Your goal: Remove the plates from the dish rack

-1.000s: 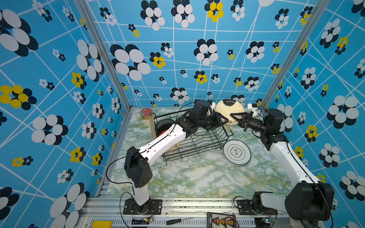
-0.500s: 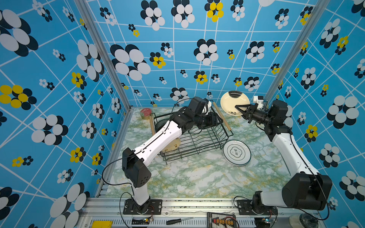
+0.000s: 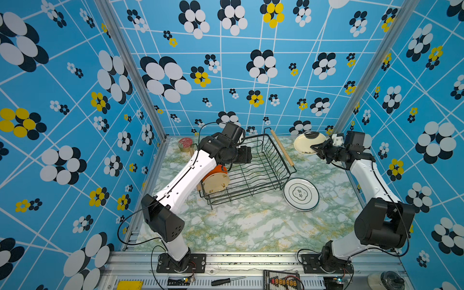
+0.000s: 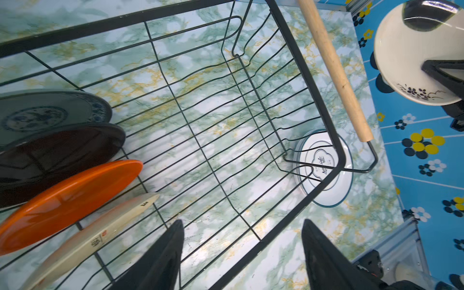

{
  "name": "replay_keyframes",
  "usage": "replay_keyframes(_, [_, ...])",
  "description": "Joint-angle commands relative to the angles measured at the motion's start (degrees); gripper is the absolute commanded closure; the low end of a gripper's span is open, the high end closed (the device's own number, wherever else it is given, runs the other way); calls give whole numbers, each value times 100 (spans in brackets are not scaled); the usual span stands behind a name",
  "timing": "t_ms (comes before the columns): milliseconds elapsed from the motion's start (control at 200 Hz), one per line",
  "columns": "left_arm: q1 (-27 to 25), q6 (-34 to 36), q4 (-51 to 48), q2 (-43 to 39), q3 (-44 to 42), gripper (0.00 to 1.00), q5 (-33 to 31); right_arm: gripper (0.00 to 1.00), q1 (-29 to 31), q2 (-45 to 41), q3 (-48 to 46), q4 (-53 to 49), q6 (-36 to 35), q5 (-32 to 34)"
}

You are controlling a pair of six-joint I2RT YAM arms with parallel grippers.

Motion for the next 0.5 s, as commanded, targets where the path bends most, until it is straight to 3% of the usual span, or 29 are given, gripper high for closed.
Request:
replay_keyframes(0, [83, 411, -288, -145, 89, 15, -328, 100, 1, 202, 217, -599, -578, 506])
replay_keyframes(15, [84, 419, -271, -145, 86, 4, -320, 100, 1, 241, 222, -630, -605, 528])
replay_keyframes(30, [93, 425, -261, -143, 76, 0, -315, 100, 1, 277, 218, -656, -624, 542])
replay_keyframes(495, [315, 384, 253, -346, -534, 1, -226, 100, 61, 1150, 174, -1060, -1130, 401])
